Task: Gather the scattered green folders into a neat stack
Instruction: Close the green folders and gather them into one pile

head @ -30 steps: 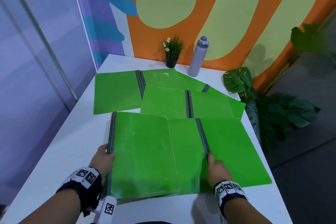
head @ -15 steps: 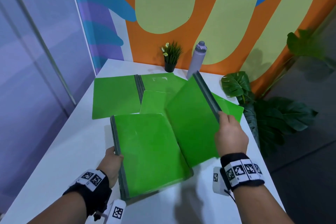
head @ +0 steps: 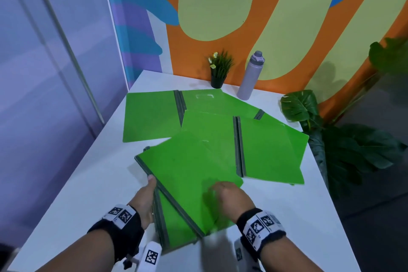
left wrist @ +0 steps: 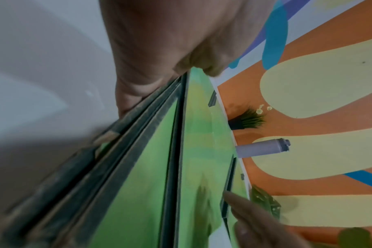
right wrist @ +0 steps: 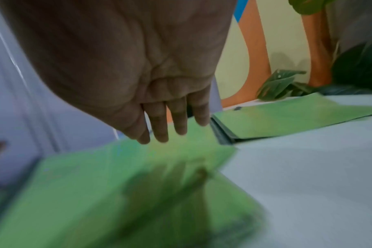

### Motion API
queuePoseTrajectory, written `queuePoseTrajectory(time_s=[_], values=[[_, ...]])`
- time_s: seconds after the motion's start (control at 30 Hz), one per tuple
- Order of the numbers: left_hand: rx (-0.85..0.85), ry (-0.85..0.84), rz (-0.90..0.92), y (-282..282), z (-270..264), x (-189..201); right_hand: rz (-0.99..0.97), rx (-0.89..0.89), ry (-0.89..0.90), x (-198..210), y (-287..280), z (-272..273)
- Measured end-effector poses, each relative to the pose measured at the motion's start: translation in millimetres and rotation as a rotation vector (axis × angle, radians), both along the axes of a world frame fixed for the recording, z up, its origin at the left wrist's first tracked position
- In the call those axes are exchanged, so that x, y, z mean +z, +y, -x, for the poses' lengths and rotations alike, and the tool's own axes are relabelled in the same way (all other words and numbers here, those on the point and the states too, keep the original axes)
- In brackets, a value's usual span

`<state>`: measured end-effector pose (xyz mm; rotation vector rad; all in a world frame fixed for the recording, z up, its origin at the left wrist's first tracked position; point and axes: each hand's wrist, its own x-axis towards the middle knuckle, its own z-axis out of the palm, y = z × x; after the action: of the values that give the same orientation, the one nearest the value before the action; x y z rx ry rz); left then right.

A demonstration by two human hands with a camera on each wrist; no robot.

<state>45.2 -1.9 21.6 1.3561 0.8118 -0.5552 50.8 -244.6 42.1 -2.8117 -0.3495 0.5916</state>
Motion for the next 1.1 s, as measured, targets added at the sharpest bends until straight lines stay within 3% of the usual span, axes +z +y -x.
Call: queuePoseTrajectory(time_s=[0.07,0.13,0.27,0.4,0.53,0.6,0.87,1.1], values=[[-0.033,-0.063,-0.073,-1.2,2.5,-4.6,0.102,0.044,0.083,-24.4,-9.9,2.8],[-0.054,-0.132,-0.153,-4.6,6.3,-6.1,0.073,0.100,0.128,-35.2,-6.9,12.4],[-0.046,-0.157,-0.367,3.3,4.3,-17.5,-0.049,0.174,0.032,-40.2,3.3,11.1],[-0.001,-0.247,-0.378,22.3,-7.9,-12.2,-0.109,-0.130,-0.077,-42.6,-26.4,-45.3],[0.094,-0.373,-0.364,37.9,-18.9,-2.3,0.063,-0.427,-0.047,-59.1,-76.5,-108.5],[0.125,-0.410,-0.330,44.1,-24.3,1.7,0.124,-0.480,0.005,-71.8,-94.2,-134.9],[0.142,-0.465,-0.233,55.5,-35.7,-3.3,0.209,-0.366,0.096,-90.6,-88.8,-155.2],[0.075,-0.404,-0.233,59.7,-32.4,-15.9,0.156,-0.264,0.165,-76.0,-76.5,-94.1]])
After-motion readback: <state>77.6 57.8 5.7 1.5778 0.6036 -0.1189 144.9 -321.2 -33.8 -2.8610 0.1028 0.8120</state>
